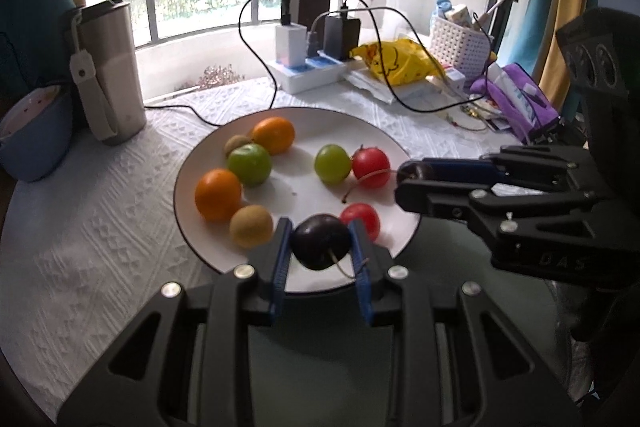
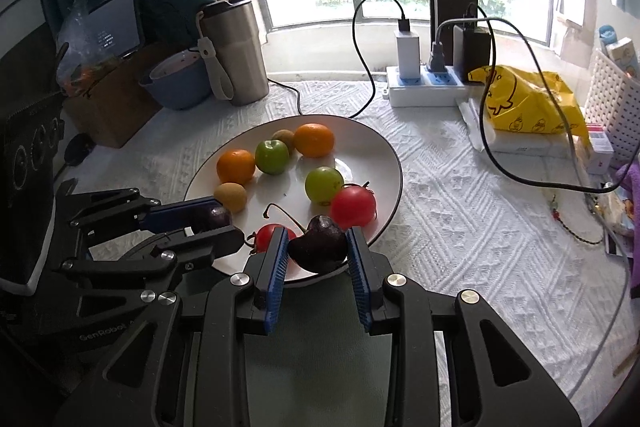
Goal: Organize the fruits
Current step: 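Open the left tool over the plate while the right tool releases its cherry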
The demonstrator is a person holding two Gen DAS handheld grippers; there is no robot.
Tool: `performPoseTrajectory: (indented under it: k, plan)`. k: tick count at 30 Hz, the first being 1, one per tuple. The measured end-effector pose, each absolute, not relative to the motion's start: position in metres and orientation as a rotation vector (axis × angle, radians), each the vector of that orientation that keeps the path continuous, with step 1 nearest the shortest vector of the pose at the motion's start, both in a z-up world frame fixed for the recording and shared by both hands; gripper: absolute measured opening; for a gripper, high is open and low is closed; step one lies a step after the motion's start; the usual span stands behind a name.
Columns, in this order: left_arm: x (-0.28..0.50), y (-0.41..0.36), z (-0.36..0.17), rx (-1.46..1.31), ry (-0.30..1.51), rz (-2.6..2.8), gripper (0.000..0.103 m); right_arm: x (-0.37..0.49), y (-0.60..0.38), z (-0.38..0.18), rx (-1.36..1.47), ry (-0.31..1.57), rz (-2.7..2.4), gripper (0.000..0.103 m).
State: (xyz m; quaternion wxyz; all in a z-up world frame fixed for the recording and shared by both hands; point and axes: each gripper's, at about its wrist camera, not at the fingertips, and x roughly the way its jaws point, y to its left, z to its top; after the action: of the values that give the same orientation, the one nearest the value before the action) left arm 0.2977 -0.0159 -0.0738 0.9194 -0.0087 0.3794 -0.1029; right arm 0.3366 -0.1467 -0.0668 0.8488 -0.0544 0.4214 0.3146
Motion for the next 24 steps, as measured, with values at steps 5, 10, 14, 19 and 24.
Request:
performPoseTrajectory:
  k: [5,10,14,19,24]
  plan:
    - [0.298,-0.016,-0.074,-0.032,0.775,-0.23,0.031,0.34,-0.144,-0.069,-0.108,0.891,0.668,0.032]
    - [0.299,-0.012,-0.072,-0.049,0.768,-0.225,0.033,0.341,-0.142,-0.071,-0.111,0.893,0.666,0.032]
    - [0.297,-0.007,-0.07,-0.075,0.761,-0.222,0.046,0.341,-0.143,-0.069,-0.11,0.893,0.647,0.032]
    - [0.289,-0.007,-0.063,-0.076,0.745,-0.22,0.046,0.337,-0.147,-0.063,-0.109,0.888,0.625,0.032]
    - [0.277,-0.005,-0.056,-0.079,0.725,-0.216,0.046,0.328,-0.15,-0.054,-0.107,0.87,0.612,0.032]
